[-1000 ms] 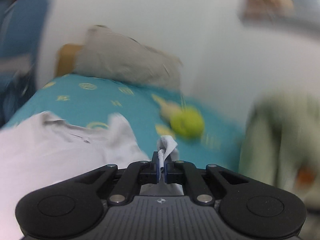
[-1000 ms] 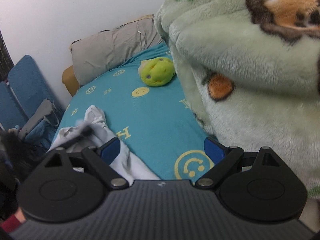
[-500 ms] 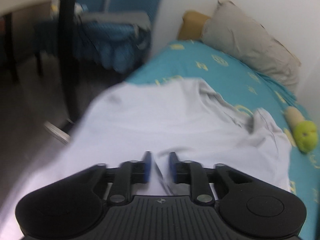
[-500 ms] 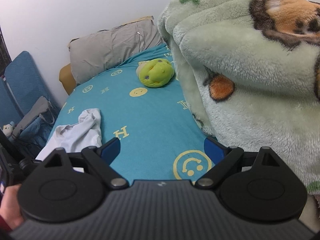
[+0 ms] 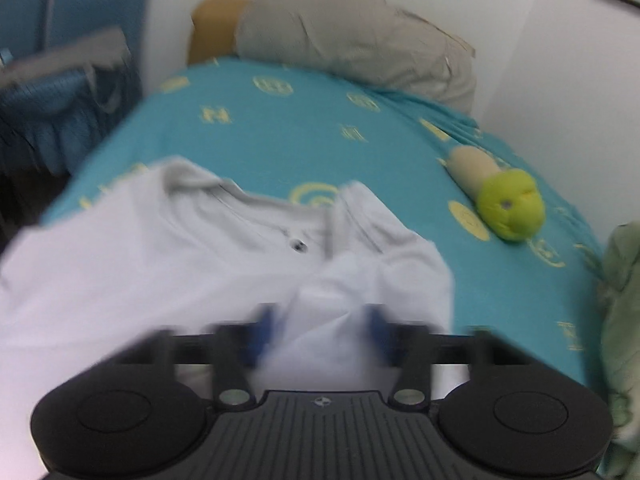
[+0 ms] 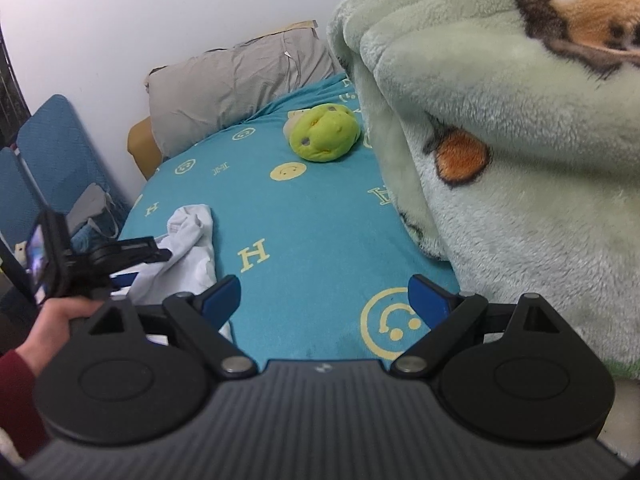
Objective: Fold clothes
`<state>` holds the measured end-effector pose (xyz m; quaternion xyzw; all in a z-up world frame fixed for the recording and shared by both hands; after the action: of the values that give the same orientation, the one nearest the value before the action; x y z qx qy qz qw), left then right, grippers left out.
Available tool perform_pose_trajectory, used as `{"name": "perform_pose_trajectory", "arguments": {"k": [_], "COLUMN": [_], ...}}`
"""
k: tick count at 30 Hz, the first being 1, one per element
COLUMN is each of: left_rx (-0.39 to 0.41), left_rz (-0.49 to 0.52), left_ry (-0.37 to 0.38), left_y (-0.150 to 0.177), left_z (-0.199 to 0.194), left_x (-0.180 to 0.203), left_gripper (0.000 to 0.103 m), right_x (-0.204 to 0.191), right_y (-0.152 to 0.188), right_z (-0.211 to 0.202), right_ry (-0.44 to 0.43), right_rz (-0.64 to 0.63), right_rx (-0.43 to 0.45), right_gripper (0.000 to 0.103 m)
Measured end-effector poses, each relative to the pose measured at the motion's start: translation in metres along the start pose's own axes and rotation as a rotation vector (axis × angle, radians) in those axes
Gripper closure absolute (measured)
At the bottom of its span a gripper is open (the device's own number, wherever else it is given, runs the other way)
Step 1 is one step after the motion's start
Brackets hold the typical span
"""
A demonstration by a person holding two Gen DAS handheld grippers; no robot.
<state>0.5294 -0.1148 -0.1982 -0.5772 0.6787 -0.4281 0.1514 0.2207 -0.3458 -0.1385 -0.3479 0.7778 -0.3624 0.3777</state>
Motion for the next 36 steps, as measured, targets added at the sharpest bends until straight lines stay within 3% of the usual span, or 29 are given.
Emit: {"name": "perform_pose_trajectory", "arguments": {"k": [2, 4, 6, 10, 14, 16, 17, 18, 23, 28, 31, 33, 35, 36], "left_rx": [0.044, 0.140, 0.189, 0.178, 0.083, 0.114, 0.140, 0.170, 0.252, 0.179, 0.091, 0.058, 0.064, 0.064], "left_rz": [-0.105, -0.217, -0.302, -0.336, -0.217, -0.114, -0.087, -0.062, 0.186, 0.458, 0.519, 0.474, 0.437, 0.439], "left_ry": [0.053, 0.103, 0.080, -0.214, -0.471, -0.530, -0.533, -0.526, -0.363, -0.246, -0.331, -0.375, -0.363, -0.356], "left_y": [-0.003, -0.008, -0.011, -0.003, 0.005, 0.000, -0.003, -0.005, -0.018, 0.001, 0.010, 0.013, 0.010, 0.011], "left_z": [-0.007, -0.030, -0.044, -0.044, -0.021, -0.022, -0.024, -0.028, -0.023, 0.032, 0.075, 0.096, 0.098, 0.099], "left_x": [-0.008, -0.022, -0.039, -0.070, -0.079, -0.066, -0.060, -0.053, 0.024, 0.110, 0.126, 0.125, 0.128, 0.130], "left_gripper": [0.098, 0.099, 0.100, 0.099, 0.096, 0.078, 0.064, 0.059, 0.045, 0.044, 0.056, 0.078, 0.099, 0.100], "right_x": [0.001, 0.001, 0.000, -0.002, -0.003, -0.003, -0.002, -0.003, -0.004, 0.001, 0.004, 0.006, 0.009, 0.010], "right_y": [0.001, 0.002, 0.002, 0.002, 0.003, 0.001, 0.001, 0.000, 0.000, -0.001, 0.000, -0.001, -0.001, -0.001], "right_z": [0.005, 0.007, 0.005, 0.003, 0.001, -0.001, -0.003, -0.004, -0.002, 0.000, 0.003, 0.004, 0.006, 0.007], "right_ry": [0.000, -0.002, -0.007, -0.006, 0.003, 0.002, 0.001, -0.001, -0.007, -0.006, -0.002, 0.000, 0.002, 0.003], "right_rz": [0.011, 0.016, 0.014, 0.004, -0.006, -0.004, -0.001, 0.003, 0.001, 0.029, 0.033, 0.048, 0.064, 0.072], "right_rx": [-0.016, -0.023, -0.020, -0.013, -0.008, -0.006, -0.002, 0.001, -0.005, -0.016, -0.015, -0.020, -0.025, -0.027], "right_gripper": [0.011, 0.011, 0.011, 0.011, 0.011, 0.011, 0.011, 0.011, 0.011, 0.011, 0.011, 0.011, 0.011, 0.011]}}
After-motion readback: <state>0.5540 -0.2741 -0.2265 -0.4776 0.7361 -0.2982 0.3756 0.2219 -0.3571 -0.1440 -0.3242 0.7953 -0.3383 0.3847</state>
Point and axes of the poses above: each gripper's, at about its wrist camera, not at the fingertips, and z roughly the way its jaws point, x to its right, y to its underside, the point moved 3 cm from there along z, roughly the way its jaws point, and after that the axes turned 8 degrees about x, right-handed, at the moved point
